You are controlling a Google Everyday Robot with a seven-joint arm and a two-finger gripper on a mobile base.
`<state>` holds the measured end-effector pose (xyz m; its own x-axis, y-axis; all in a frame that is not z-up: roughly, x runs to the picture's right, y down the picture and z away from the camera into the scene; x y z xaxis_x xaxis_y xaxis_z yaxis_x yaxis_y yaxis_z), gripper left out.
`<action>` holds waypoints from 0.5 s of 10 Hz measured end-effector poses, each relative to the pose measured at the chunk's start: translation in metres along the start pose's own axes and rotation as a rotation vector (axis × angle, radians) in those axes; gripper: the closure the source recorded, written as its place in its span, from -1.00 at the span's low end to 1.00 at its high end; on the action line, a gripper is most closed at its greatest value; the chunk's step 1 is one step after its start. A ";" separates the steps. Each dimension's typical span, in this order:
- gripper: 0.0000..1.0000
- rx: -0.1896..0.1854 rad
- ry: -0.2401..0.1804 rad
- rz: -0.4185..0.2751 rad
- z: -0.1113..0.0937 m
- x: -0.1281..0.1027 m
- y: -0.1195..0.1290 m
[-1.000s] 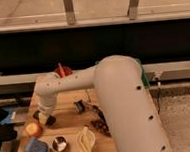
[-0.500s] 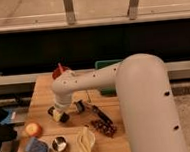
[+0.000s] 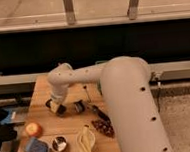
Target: Wipe table surface with eraser
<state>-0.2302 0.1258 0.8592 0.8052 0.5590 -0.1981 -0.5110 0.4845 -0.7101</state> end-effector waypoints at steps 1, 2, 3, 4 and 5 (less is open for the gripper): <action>1.00 -0.001 0.003 -0.020 0.003 -0.011 0.000; 1.00 -0.002 0.008 -0.047 0.005 -0.020 0.004; 1.00 -0.005 0.012 -0.070 0.007 -0.023 0.011; 1.00 -0.015 0.013 -0.091 0.013 -0.024 0.024; 1.00 -0.025 0.012 -0.095 0.017 -0.020 0.035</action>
<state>-0.2688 0.1430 0.8499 0.8532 0.5031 -0.1373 -0.4247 0.5175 -0.7429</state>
